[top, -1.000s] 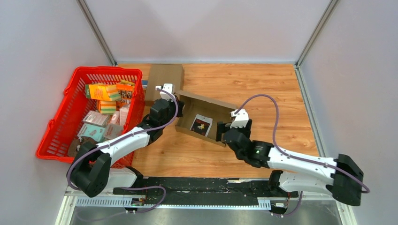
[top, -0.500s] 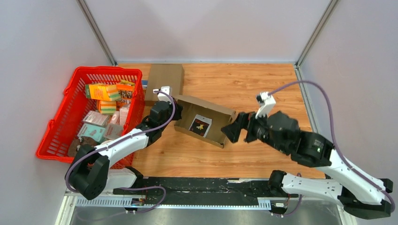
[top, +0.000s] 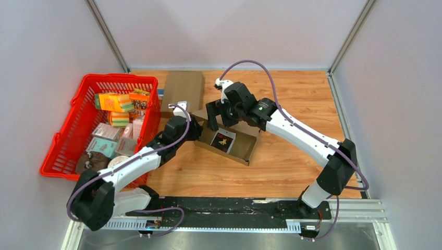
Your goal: Fold the paper box
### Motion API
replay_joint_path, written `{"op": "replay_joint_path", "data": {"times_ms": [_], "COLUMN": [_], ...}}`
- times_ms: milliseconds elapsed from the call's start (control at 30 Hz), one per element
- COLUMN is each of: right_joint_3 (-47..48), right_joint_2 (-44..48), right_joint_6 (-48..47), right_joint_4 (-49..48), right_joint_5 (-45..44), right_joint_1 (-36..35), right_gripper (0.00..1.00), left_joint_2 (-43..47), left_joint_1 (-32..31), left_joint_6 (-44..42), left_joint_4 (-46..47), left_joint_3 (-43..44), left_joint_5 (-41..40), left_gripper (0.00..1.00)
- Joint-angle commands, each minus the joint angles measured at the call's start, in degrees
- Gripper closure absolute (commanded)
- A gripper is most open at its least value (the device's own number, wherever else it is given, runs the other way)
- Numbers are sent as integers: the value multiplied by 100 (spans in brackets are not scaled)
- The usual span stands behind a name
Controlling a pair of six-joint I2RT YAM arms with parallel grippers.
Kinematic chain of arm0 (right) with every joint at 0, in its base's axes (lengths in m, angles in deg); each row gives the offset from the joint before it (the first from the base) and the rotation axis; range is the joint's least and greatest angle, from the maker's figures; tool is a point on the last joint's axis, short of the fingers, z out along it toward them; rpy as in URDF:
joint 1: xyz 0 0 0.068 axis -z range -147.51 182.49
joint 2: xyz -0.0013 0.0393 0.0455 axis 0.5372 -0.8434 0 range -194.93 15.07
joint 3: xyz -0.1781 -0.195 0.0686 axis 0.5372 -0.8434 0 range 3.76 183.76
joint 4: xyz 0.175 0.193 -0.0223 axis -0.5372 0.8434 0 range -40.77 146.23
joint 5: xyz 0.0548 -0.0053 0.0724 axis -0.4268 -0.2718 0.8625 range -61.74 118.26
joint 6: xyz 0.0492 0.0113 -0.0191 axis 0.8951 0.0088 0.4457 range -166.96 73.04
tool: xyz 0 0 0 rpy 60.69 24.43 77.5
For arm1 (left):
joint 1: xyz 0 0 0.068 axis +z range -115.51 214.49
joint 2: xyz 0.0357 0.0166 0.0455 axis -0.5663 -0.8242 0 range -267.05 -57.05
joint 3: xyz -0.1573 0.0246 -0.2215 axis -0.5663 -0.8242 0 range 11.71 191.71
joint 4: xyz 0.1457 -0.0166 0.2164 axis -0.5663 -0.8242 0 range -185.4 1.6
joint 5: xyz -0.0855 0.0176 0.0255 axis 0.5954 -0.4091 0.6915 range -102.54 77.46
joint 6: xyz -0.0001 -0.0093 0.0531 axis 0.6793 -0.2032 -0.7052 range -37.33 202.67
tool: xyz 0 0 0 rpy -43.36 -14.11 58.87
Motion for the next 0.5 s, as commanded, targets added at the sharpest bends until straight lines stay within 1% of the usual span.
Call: {"op": "replay_joint_path", "data": {"times_ms": [0,33,100,133,167,200,233,267,300,367,400,433,467], "right_joint_3": [-490,-683,-1132,-1282,-1431,-1807,-1958,-2116,-2301,-2451,-2548,-2583,-2619], "right_joint_2": [124,150,264,317,413,440,458,450,450,371,353,335,327], "right_joint_6": [198,269,480,559,639,839,911,981,999,930,877,790,763], "right_joint_4": [-748,-897,-1170,-1267,-1537,-1688,-1829,-2039,-2084,-2103,-2076,-2050,-1998], "right_joint_5": [803,900,857,874,1083,1172,1243,1374,1419,1532,1568,1577,1612], "right_joint_1": [140,149,149,158,193,202,202,211,211,219,219,228,246], "right_gripper": [0,0,0,0,0,0,0,0,0,0,0,0,0], "left_joint_2": [1059,1662,2341,3049,3396,3712,4220,4356,4427,4034,3771,3124,2770], "left_joint_1": [-36,-36,-36,-36,-36,-36,-36,-45,-28,-36,-36,-36,-36], "left_joint_6": [95,147,341,411,559,587,596,544,482,368,324,271,280], "left_joint_4": [-1487,-2212,-2998,-3689,-4044,-4387,-5052,-5319,-5478,-5498,-5376,-5061,-4893], "left_joint_3": [-252,-297,-376,-385,-376,-237,-88,96,507,905,1229,1380,1503], "left_joint_5": [404,492,913,1132,1517,1678,1714,1758,1776,1837,1881,1873,1786], "left_gripper": [61,60,59,59,59,62,65,65,65,64,67,69,70]}}
